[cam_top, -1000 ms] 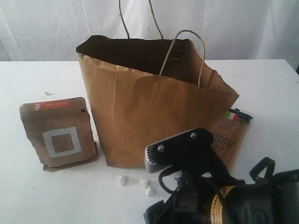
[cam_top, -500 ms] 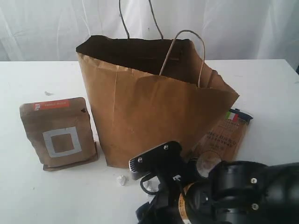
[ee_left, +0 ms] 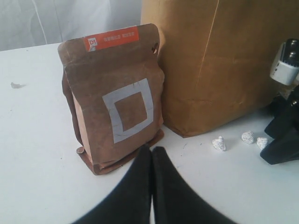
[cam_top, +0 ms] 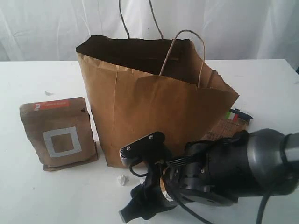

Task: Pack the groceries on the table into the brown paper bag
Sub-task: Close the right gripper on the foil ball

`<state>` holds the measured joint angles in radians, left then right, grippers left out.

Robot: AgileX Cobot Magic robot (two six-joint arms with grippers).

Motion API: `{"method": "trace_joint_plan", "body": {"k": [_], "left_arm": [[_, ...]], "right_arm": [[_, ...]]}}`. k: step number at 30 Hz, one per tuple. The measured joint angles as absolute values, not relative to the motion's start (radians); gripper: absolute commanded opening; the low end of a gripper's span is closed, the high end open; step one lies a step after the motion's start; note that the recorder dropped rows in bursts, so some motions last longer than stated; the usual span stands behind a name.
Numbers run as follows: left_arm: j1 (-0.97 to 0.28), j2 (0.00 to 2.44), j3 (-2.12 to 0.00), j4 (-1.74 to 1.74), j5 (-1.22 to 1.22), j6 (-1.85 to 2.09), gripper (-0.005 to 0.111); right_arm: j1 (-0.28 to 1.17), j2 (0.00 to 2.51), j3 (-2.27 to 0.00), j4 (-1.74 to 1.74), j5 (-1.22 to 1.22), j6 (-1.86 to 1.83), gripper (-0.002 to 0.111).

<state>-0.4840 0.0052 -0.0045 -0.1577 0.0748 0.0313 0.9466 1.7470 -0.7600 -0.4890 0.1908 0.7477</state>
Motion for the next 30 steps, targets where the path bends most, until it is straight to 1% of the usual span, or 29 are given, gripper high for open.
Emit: {"method": "trace_joint_plan", "body": {"k": [9,11,16,18,24,30], "left_arm": [[-0.484,0.005,-0.004,-0.158,0.075,0.031,0.001],[-0.484,0.005,-0.004,-0.158,0.075,0.031,0.001],[-0.484,0.005,-0.004,-0.158,0.075,0.031,0.001],[-0.484,0.005,-0.004,-0.158,0.075,0.031,0.001],[-0.484,0.005,-0.004,-0.158,0.075,0.031,0.001],[-0.484,0.005,-0.004,-0.158,0.075,0.031,0.001]], "right_arm": [[0.924,1.786,-0.785,-0.495,0.178,0.720,0.030],[0.920,1.790,-0.785,-0.495,0.172,0.716,0.025],[0.918,1.789,-0.786,-0.485,0.174,0.714,0.009],[0.918,1.789,-0.786,-0.476,0.186,0.714,0.005],[0.950,1.745,-0.782,-0.442,0.264,0.714,0.005],[1.032,1.599,-0.782,-0.390,0.347,0.714,0.005]]}}
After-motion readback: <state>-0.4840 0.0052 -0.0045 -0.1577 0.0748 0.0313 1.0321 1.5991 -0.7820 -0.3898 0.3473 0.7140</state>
